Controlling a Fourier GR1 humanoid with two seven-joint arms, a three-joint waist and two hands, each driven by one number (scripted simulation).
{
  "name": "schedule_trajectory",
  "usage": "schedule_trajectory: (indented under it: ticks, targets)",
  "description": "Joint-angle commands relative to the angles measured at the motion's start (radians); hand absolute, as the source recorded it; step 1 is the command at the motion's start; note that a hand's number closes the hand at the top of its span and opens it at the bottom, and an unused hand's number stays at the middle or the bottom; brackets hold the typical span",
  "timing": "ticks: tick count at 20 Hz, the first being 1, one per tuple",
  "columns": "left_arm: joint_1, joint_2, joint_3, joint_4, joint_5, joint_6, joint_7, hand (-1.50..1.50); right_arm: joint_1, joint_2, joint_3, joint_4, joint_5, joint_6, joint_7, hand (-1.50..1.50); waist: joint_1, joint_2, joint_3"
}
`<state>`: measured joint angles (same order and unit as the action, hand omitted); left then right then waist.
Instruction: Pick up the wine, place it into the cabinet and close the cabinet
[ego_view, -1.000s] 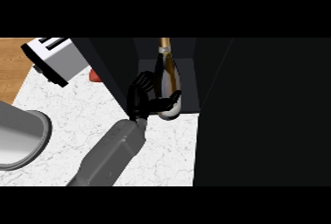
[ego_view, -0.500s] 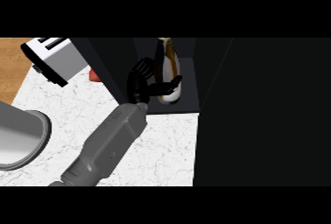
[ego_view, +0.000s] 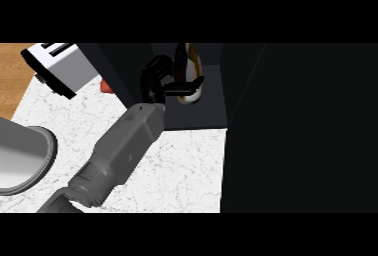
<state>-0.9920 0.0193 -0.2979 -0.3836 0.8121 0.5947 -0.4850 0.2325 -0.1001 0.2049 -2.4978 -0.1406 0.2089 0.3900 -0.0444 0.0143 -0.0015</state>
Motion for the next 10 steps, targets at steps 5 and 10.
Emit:
schedule_trajectory:
  ticks: [5, 10]
  targets:
    - [-0.119, 0.056, -0.014, 0.153, -0.088, 0.097, -0.029, -1.5, 0.012, 0.013, 0.027, -0.11, -0.092, -0.003, 0.057, -1.5, -0.011, -0.001, 0.001]
    - [-0.153, 0.061, -0.021, 0.221, -0.116, 0.101, 0.024, -1.5, 0.023, 0.005, 0.008, -0.135, -0.113, 0.002, 0.066, -1.5, -0.009, -0.002, 0.002]
